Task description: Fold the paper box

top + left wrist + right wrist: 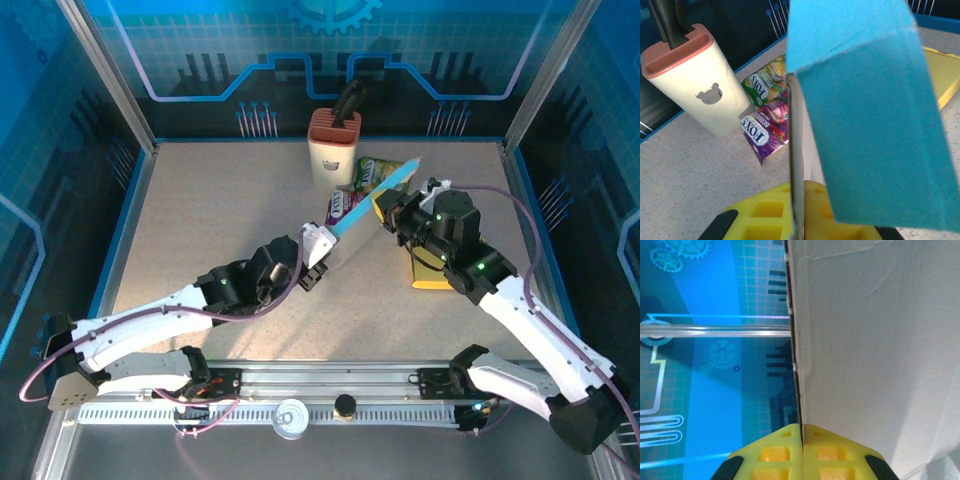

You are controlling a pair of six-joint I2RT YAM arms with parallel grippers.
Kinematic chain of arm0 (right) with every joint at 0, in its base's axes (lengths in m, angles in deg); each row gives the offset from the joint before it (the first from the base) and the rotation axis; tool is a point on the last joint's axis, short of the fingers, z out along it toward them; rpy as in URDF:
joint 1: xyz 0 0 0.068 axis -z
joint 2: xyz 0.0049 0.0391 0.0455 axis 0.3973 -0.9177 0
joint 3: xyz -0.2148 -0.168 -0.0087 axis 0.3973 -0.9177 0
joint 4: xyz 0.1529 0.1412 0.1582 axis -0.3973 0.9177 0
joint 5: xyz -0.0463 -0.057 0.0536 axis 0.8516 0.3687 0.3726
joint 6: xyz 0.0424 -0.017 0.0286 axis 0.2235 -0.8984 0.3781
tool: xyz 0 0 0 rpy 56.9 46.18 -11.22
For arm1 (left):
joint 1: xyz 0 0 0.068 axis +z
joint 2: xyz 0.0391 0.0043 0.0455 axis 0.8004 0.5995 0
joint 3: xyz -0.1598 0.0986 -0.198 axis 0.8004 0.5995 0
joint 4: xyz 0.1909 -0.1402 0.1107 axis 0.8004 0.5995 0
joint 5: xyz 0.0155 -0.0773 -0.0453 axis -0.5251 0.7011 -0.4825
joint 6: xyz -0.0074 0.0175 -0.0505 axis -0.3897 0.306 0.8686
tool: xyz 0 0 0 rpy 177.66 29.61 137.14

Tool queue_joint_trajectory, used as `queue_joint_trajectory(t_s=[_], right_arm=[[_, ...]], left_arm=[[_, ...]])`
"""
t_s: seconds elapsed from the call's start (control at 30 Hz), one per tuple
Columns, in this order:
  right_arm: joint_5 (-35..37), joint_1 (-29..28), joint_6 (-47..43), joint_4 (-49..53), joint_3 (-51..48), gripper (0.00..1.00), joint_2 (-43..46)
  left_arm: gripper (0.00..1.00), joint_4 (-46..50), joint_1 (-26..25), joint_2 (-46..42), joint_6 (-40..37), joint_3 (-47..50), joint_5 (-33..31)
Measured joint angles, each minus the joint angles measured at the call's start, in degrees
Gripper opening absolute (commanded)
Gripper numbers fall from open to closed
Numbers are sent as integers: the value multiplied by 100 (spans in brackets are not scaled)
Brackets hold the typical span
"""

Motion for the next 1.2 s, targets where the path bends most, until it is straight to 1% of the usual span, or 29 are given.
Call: queue_joint_trajectory(t_s=[0.07,0.17,0.23,0.3,0.37,0.47,0.53,0.6,0.67,0.77,0.8,0.87,1.0,1.1,1.2], right_arm=[[-118,4,-11,-210,-52,9,-79],[-216,15,-33,-435,-136,0,-184],[-258,24,0,-562,-208,0,-201],[-267,24,11,-632,-245,0,-199],[-236,24,15,-702,-343,0,-190],[-101,11,55,-831,-647,0,-160],[52,-37,111,-822,-807,0,-160],[284,-162,181,-796,-920,0,-160],[658,-413,267,-748,-1003,0,-155],[1099,-715,348,-673,-1023,0,-162],[1231,-787,382,-664,-1016,0,-177],[1497,-914,479,-616,-953,0,-319],[2041,-1193,800,-472,-793,0,-809],[2430,-1436,1040,-306,-702,0,-1121],[2695,-1515,1252,-37,-514,0,-1331]], left_arm=[[8,55,15,-52,81,26,101],[8,146,31,-76,210,33,234],[11,188,68,-87,297,42,286],[30,203,125,-120,378,42,369],[46,225,184,-210,516,50,527],[62,278,313,-535,822,149,800],[70,348,398,-857,1078,247,960],[72,444,468,-1187,1357,332,1082],[72,579,564,-1532,1637,352,1252],[71,734,811,-1897,2041,352,1438],[69,798,916,-1965,2173,352,1480],[66,992,1189,-1996,2461,326,1591],[66,1381,1700,-1808,2940,256,1714],[66,1578,1941,-1685,3193,256,1775],[65,1663,2111,-1587,3381,267,1860]])
